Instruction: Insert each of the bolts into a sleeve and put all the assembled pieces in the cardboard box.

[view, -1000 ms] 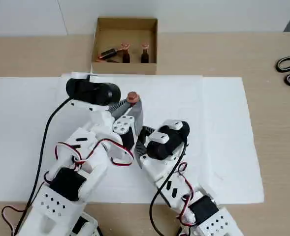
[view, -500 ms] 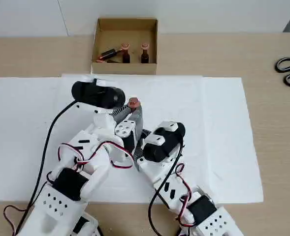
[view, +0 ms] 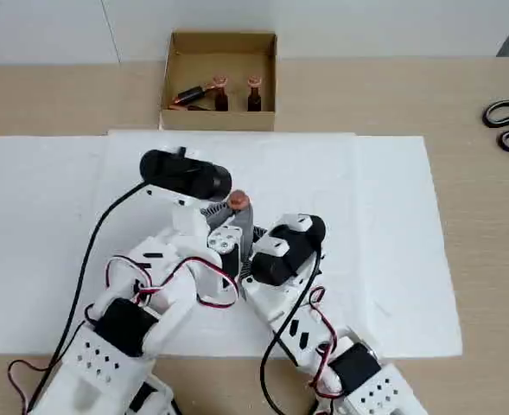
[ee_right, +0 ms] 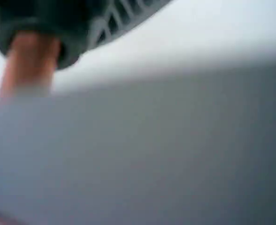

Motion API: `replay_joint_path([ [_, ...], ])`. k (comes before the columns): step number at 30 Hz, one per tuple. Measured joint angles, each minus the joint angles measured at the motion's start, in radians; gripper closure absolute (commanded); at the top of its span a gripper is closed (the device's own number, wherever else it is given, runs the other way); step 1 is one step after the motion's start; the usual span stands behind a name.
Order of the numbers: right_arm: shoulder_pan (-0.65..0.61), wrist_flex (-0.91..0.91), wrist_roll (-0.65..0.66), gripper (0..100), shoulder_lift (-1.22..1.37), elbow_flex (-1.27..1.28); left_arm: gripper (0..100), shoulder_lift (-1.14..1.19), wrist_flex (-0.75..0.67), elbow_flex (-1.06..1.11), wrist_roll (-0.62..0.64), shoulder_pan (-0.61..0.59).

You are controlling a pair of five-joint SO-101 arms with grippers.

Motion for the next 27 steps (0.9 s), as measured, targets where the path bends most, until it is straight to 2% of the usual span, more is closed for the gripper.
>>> replay_joint_path([
  [14,-0.002,0.000,0.005,99.5,0.000,0.000,99,0.000,0.068,0.000,0.000,0.006],
  [21,-0.002,0.000,0.005,99.5,0.000,0.000,79,0.000,0.092,0.000,0.003,0.008],
  [27,-0.005,0.000,0.005,99.5,0.000,0.000,76,-0.005,0.137,-0.008,0.003,0.009],
])
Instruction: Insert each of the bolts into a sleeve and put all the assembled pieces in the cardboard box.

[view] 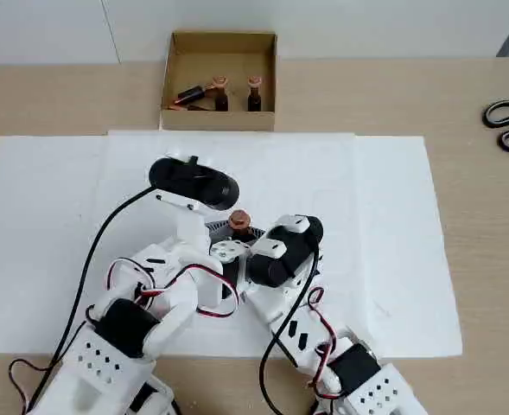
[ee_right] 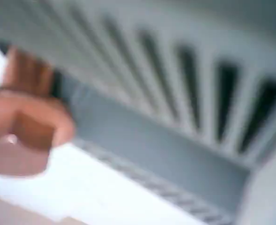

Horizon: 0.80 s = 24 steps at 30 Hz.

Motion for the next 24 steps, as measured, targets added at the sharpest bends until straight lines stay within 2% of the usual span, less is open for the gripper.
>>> replay_joint_path([
  [9,0.005,0.000,0.000,99.5,0.000,0.000,76,-0.002,0.195,-0.123,-0.011,-0.003],
  [11,0.003,0.000,0.002,99.5,0.002,0.005,76,-0.002,0.227,-0.152,-0.058,-0.032],
  [17,0.002,0.000,0.002,99.5,0.000,0.003,76,-0.002,0.316,-0.215,-0.331,-0.135],
  [24,0.002,0.000,0.002,99.5,0.000,0.003,76,-0.003,0.425,-0.273,-0.364,-0.313],
])
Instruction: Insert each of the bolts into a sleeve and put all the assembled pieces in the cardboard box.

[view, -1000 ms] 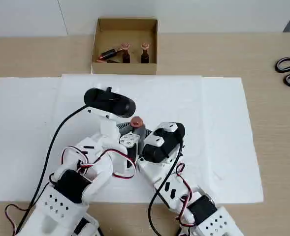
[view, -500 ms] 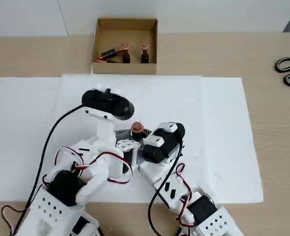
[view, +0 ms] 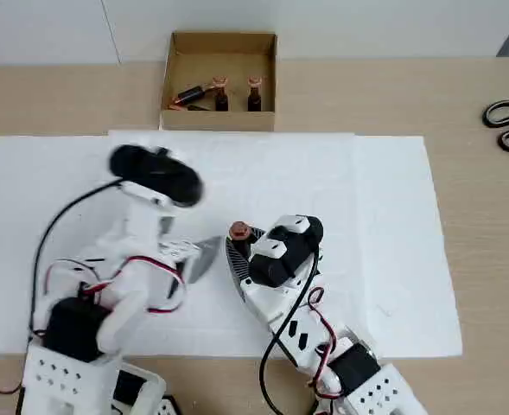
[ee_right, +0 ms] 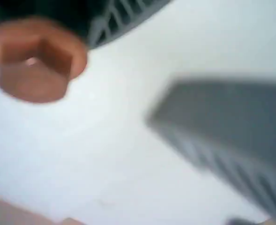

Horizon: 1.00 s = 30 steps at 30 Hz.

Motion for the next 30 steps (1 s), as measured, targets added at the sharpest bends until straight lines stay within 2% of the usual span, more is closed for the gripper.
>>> replay_joint_path([
  [6,0.017,0.061,0.000,99.5,0.035,0.000,76,0.000,0.006,0.000,0.002,-0.175],
  [14,0.150,0.080,0.000,99.5,0.199,-0.035,76,0.000,0.006,0.000,0.000,-0.227],
  [21,0.206,0.137,0.003,99.5,0.514,-0.390,76,0.000,0.006,0.000,0.000,-0.227],
  [30,0.204,0.077,0.003,99.5,1.148,-0.953,76,0.000,0.006,0.000,0.000,-0.227],
])
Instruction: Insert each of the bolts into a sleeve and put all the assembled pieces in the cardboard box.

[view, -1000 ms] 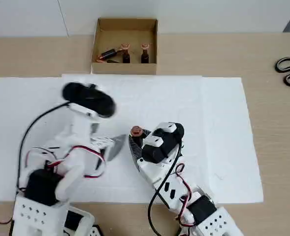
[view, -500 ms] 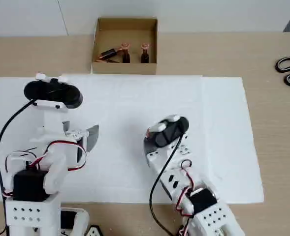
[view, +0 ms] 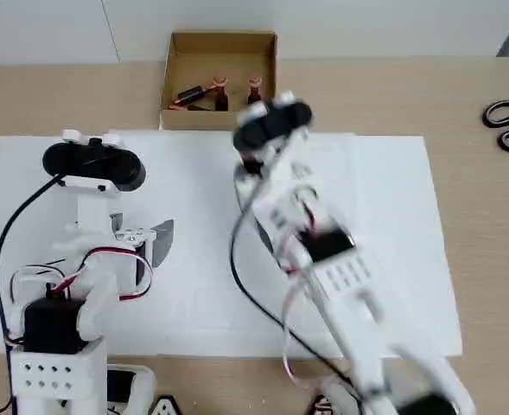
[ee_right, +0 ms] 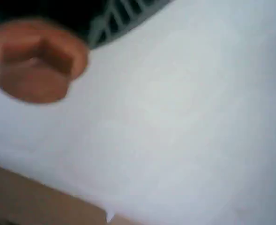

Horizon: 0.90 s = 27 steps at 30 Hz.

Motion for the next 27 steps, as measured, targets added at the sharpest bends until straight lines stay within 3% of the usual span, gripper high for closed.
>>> replay_joint_path([
  [12,0.000,-0.175,0.000,99.5,0.715,-0.683,76,0.000,0.032,0.000,0.002,-0.201],
  [27,-0.002,-0.387,0.000,99.5,1.148,-1.166,76,0.000,0.074,0.000,0.000,-0.216],
])
